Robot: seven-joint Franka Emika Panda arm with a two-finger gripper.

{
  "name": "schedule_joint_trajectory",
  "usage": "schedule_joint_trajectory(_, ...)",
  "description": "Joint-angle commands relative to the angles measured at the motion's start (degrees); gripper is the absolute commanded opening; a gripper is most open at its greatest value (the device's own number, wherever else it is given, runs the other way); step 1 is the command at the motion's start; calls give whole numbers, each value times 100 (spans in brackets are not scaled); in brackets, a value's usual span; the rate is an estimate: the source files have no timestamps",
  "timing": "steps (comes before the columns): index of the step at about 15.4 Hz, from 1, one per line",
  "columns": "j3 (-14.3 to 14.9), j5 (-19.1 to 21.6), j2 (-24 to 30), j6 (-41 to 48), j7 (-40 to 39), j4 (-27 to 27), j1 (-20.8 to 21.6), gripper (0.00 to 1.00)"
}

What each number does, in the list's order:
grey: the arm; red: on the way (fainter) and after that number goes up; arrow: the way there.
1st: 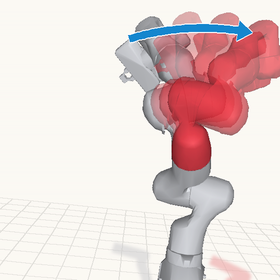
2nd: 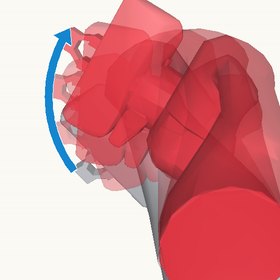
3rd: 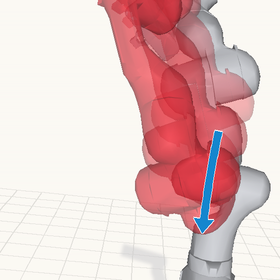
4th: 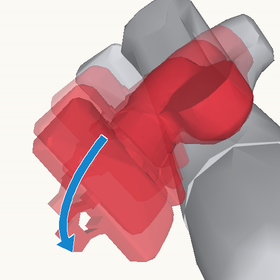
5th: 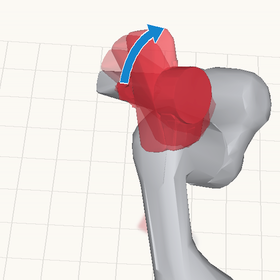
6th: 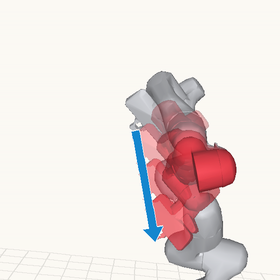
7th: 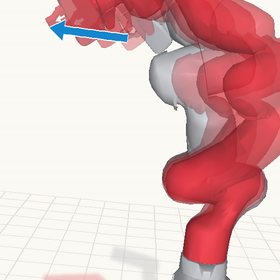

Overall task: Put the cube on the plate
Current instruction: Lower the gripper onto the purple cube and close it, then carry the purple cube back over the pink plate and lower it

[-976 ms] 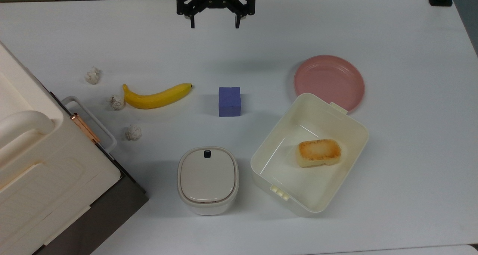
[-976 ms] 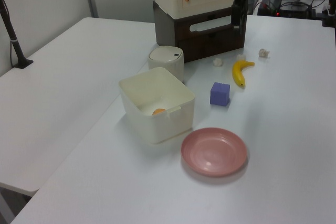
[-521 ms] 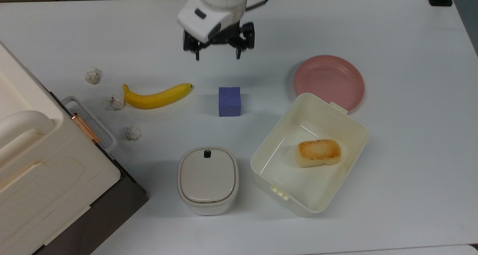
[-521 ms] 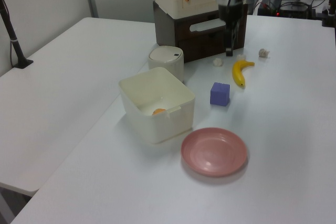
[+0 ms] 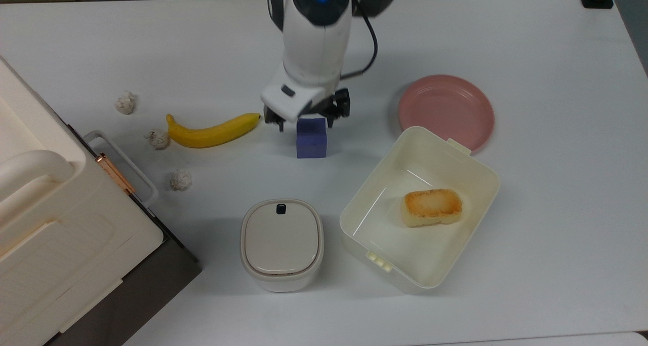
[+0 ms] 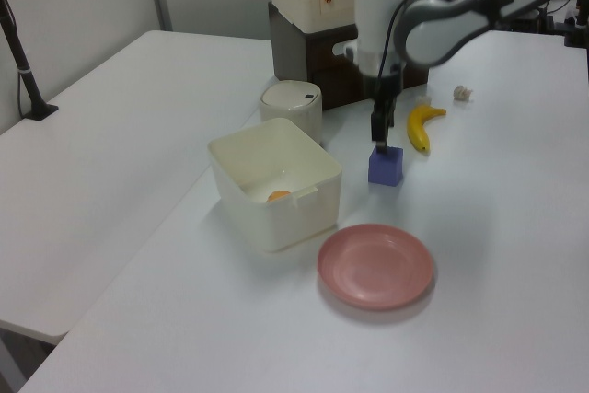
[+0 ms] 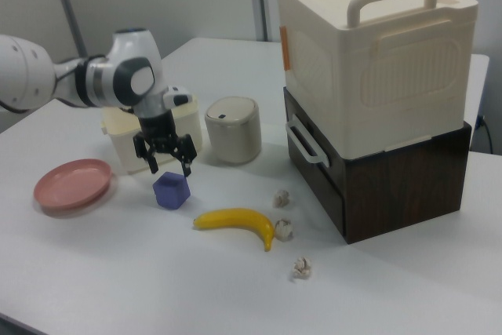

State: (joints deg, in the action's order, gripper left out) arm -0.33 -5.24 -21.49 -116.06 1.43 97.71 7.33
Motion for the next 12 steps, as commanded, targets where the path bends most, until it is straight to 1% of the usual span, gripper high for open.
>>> schedule_joint_trajectory(1, 16, 94, -250, -364, -28, 37, 137, 100)
schedule_joint_trajectory(3, 16, 94, -311, -391, -28, 46, 181, 99)
schedule_joint_trajectory(7, 16, 93, -338, -347, -63, 55, 181, 48)
schedule_joint_trajectory(9, 16, 93, -321, -338, -46, 55, 181, 20)
schedule_joint_trajectory(10, 16, 85, -312, -330, -37, 46, 181, 10)
schedule_joint_trajectory(11, 16, 93, -294, -321, -37, 46, 172, 3)
schedule_joint_trajectory(12, 16, 85, -259, -243, -55, 46, 172, 0)
